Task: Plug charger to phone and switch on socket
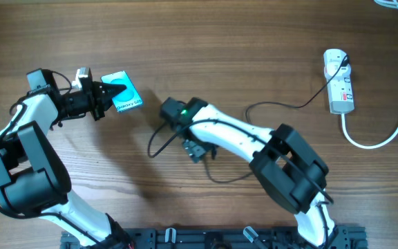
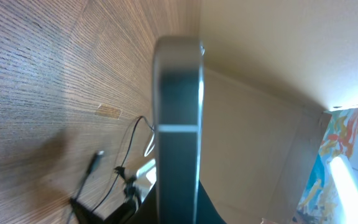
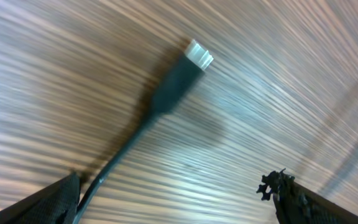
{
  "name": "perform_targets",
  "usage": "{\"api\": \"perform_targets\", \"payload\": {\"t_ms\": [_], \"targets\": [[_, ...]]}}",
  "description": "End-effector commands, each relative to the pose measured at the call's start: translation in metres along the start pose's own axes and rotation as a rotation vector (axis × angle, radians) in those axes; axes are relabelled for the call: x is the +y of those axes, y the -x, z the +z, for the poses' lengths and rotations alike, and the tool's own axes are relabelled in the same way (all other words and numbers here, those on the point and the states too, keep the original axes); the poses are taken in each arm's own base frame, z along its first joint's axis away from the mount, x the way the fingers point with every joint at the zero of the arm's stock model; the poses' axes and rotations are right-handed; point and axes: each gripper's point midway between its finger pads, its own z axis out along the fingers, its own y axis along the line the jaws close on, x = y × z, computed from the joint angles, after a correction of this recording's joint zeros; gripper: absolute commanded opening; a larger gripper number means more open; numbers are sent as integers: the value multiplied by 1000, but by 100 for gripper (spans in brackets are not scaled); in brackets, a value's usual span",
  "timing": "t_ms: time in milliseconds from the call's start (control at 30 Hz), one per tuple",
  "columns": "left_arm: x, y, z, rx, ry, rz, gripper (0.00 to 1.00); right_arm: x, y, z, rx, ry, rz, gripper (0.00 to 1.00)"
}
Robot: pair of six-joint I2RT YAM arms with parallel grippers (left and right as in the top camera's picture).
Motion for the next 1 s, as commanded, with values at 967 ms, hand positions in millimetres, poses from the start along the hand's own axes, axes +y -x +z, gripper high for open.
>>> {"api": "perform_targets", "payload": {"t_ms": [967], "targets": [[3,3,-1,-12,14,-5,6,-56,-11,56,231,279,466,96]]}}
